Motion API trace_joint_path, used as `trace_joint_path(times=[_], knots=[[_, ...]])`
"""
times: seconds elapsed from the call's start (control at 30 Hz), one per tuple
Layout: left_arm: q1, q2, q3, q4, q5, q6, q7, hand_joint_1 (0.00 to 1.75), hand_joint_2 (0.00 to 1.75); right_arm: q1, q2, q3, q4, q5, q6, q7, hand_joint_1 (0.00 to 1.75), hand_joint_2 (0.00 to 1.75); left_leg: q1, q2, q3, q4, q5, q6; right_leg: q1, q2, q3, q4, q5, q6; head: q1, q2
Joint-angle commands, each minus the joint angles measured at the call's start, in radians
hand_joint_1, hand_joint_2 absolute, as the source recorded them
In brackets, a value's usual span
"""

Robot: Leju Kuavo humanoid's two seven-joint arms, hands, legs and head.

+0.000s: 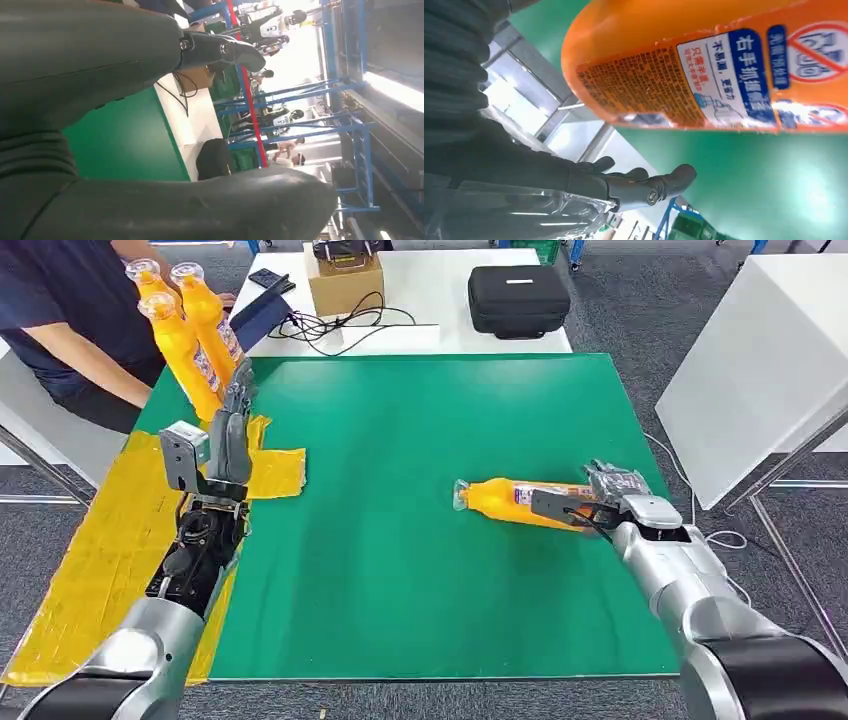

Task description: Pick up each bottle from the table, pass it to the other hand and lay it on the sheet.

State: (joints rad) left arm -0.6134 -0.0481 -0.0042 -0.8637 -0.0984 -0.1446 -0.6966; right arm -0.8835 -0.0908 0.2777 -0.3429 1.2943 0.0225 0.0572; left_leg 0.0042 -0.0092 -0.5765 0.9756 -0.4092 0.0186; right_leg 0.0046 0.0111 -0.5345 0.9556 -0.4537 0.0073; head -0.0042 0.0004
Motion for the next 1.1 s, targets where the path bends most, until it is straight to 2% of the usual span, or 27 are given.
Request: trace_joint_path(times=[0.03,0.43,0.67,0.7,0.73,1.1], knots=[[-0.029,0.003,-0.024,0.03,0.01,-0.003,0.003,0.0,0.0,-0.066,0.023,0.042,0.068,-0.004,0.016,-0.008,0.0,1.75,0.0,0.001,0.002,0.001,-0.001,-0.001,0.0,-0.001,0.002,0.0,-0.001,0.001,0.0,0.0],[-0.033,-0.001,-0.029,0.03,0.02,-0.003,0.0,0.0,0.0,-0.053,0.03,0.036,0.081,-0.022,0.042,-0.013,0.0,1.75,0.0,0.0,0.001,0.001,-0.001,0.0,0.0,-0.001,0.001,0.0,-0.001,0.001,0.0,0.0],[-0.012,-0.008,-0.043,-0.012,0.029,-0.005,0.019,0.0,0.0,0.048,0.056,0.033,0.099,-0.041,0.083,-0.003,0.0,1.75,0.001,-0.001,0.004,-0.001,-0.002,-0.001,0.001,-0.002,0.005,-0.003,-0.001,0.001,0.0,0.0],[-0.015,-0.007,-0.044,-0.006,0.03,-0.005,0.02,0.0,0.0,0.062,0.058,0.035,0.098,-0.041,0.08,-0.002,1.01,1.75,0.001,-0.001,0.004,-0.001,-0.001,-0.001,0.001,-0.002,0.004,-0.002,-0.001,0.001,0.0,0.0],[-0.021,-0.007,-0.047,0.005,0.034,-0.007,0.021,0.0,0.0,0.074,0.058,0.033,0.099,-0.043,0.081,-0.001,1.75,1.75,0.002,-0.001,0.005,-0.001,-0.002,-0.001,0.002,-0.003,0.006,-0.003,-0.001,0.001,0.0,0.0],[-0.056,-0.006,-0.058,0.068,0.049,-0.004,0.0,0.0,0.0,0.087,0.046,0.024,0.093,-0.054,0.079,0.007,1.75,1.75,0.002,-0.003,0.006,-0.001,-0.001,-0.001,0.002,-0.005,0.008,-0.003,-0.001,0.001,0.0,0.0]])
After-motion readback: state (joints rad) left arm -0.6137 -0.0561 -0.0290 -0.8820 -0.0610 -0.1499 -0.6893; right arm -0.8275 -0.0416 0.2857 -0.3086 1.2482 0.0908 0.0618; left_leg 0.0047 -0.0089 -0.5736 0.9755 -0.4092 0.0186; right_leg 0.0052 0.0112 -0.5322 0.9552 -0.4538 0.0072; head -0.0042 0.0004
